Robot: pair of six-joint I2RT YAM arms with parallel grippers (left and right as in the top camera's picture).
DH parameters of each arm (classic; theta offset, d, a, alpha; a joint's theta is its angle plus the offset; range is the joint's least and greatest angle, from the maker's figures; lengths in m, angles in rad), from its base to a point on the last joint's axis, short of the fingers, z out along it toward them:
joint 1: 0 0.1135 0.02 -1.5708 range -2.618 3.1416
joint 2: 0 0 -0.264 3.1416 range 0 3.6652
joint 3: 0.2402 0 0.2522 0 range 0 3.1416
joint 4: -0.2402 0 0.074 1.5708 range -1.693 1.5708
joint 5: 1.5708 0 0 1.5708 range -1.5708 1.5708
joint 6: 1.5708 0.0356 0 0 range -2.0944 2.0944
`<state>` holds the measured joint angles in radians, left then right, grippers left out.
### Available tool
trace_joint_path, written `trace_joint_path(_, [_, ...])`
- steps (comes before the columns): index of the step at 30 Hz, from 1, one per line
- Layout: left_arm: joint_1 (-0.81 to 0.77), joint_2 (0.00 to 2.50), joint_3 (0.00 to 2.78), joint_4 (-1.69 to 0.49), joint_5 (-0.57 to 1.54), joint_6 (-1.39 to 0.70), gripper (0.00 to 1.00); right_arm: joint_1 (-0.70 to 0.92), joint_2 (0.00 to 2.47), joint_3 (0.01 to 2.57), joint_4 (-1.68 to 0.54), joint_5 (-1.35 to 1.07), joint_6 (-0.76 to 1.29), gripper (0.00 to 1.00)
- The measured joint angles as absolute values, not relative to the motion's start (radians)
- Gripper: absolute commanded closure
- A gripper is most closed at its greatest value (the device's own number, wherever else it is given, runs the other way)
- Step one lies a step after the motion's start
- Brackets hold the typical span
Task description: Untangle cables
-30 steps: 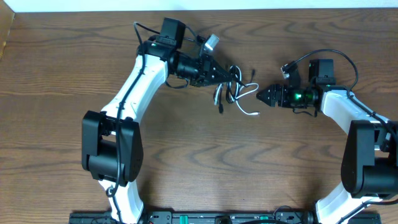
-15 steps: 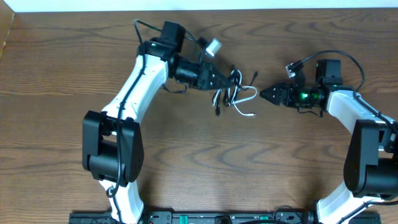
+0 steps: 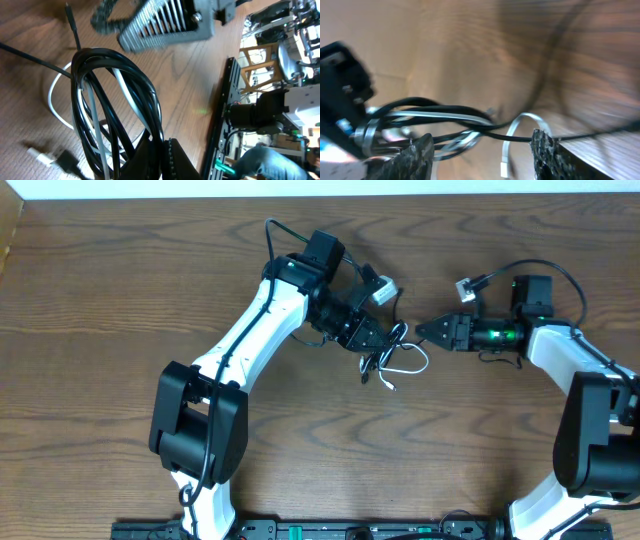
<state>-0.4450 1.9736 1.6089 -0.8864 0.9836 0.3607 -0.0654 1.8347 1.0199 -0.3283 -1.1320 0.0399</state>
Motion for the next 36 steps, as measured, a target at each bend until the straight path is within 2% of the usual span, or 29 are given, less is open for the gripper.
trace_joint_path(11, [-0.447, 1.974, 1.609, -0.886, 0.965, 0.37, 0.92, 0.001, 1.835, 1.02, -0.293, -1.31, 0.039, 0.46])
trace_joint_path(13, [-0.447, 1.974, 1.609, -0.886, 0.966, 0.37, 0.93, 0.01, 1.835, 1.02, -0.256, -1.332, 0.041, 0.48])
trace_joint_path(21, [-0.447, 1.974, 1.609, -0.886, 0.966, 0.37, 0.93, 0.038, 1.835, 1.019, -0.11, -1.373, 0.139, 0.69])
trace_joint_path(28, [-0.447, 1.974, 1.609, -0.886, 0.966, 0.37, 0.93, 0.046, 1.835, 1.019, -0.101, -1.398, 0.176, 0.69])
trace_joint_path(36, [-0.447, 1.974, 1.609, -0.87, 0.966, 0.371, 0.93, 0.058, 1.835, 1.019, -0.099, -1.402, 0.199, 0.77])
